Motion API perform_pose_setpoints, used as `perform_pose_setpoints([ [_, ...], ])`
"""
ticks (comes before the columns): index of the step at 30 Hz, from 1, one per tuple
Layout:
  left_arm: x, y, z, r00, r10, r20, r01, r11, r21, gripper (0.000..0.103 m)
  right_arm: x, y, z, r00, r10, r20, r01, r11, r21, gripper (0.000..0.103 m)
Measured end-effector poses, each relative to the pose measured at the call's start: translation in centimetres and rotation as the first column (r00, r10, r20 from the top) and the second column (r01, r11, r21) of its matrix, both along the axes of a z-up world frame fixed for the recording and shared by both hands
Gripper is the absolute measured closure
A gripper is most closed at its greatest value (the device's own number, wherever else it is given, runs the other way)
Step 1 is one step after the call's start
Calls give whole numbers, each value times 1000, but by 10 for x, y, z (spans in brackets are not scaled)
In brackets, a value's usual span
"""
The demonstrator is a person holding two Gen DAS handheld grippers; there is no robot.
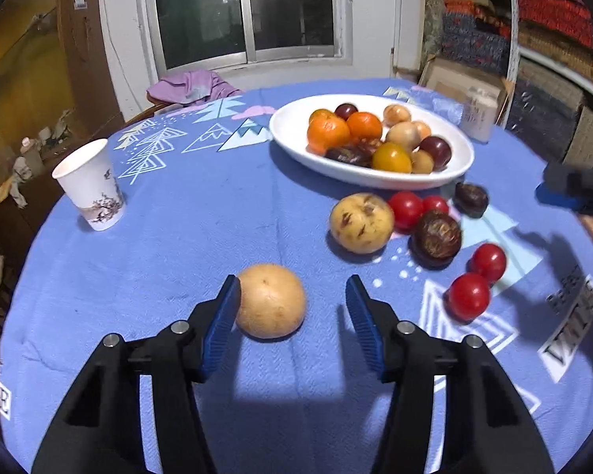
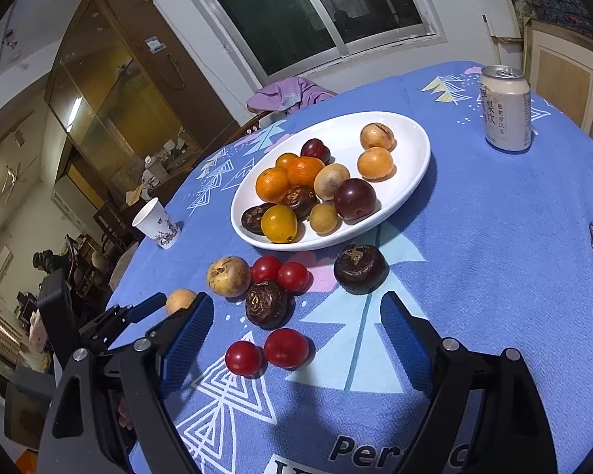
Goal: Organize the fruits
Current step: 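Grasp the small tan fruit with the left tool while the right tool grasps a red tomato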
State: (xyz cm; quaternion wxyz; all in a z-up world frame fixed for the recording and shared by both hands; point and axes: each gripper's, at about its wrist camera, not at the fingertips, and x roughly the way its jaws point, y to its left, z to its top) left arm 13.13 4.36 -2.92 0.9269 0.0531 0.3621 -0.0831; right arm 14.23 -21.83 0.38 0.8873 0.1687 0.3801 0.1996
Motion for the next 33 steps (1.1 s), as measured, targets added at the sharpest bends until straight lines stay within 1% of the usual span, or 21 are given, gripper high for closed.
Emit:
perform_pose_setpoints([
  [2, 3, 0, 0, 1000, 3, 1, -3, 1000, -7, 49, -2, 4, 0, 1000, 12, 9, -12, 1000, -17, 16],
  [7, 5, 2, -2, 1000, 26, -14, -26, 999, 18, 49, -3, 10, 0, 999, 31, 15, -30, 999, -42, 16],
  [10, 12, 14, -5, 997, 63, -49, -63, 998, -12, 49, -3, 11, -2, 1000, 30, 9, -29, 999, -44, 16],
  [12, 16, 20, -9, 994, 68, -81, -71, 997, -40, 49, -3, 12, -2, 999, 32, 9, -31, 998, -45, 16],
  [14, 18, 21, -12, 993, 66, -99, -70, 997, -44, 49, -4, 13, -2, 999, 36, 9, -35, 998, -51, 16],
  [16, 19, 19, -13, 993, 57, -104, -62, 997, -40, 56, -4, 16, -2, 999, 43, 10, -43, 997, -60, 16],
  [19, 19, 19, -12, 993, 58, -102, -62, 997, -43, 59, -4, 22, -3, 998, 58, 12, -57, 995, -80, 17],
  [22, 19, 20, -12, 993, 57, -104, -63, 997, -50, 59, -4, 28, -6, 996, 85, 0, -85, 992, -94, 26],
  [23, 19, 20, -12, 993, 58, -104, -63, 997, -48, 59, -4, 29, -8, 996, 90, -5, -90, 991, -95, 30],
  [24, 18, 20, -12, 993, 58, -103, -63, 997, -46, 59, -3, 30, -9, 995, 101, -13, -102, 990, -96, 38],
  [25, 18, 20, -12, 993, 58, -103, -63, 997, -45, 59, -3, 32, -11, 994, 110, -21, -112, 989, -97, 42],
  [26, 18, 20, -12, 993, 58, -104, -63, 997, -46, 59, -2, 33, -13, 992, 119, -32, -122, 987, -100, 51],
  [27, 18, 20, -12, 993, 58, -104, -63, 997, -47, 59, -1, 35, -16, 991, 127, -48, -131, 986, -104, 58],
  [30, 19, 20, -12, 993, 59, -103, -63, 997, -44, 59, 2, 39, -24, 988, 132, -75, -140, 983, -118, 63],
  [33, 19, 20, -13, 993, 60, -102, -64, 997, -35, 59, 4, 42, -29, 986, 138, -95, -149, 981, -120, 64],
])
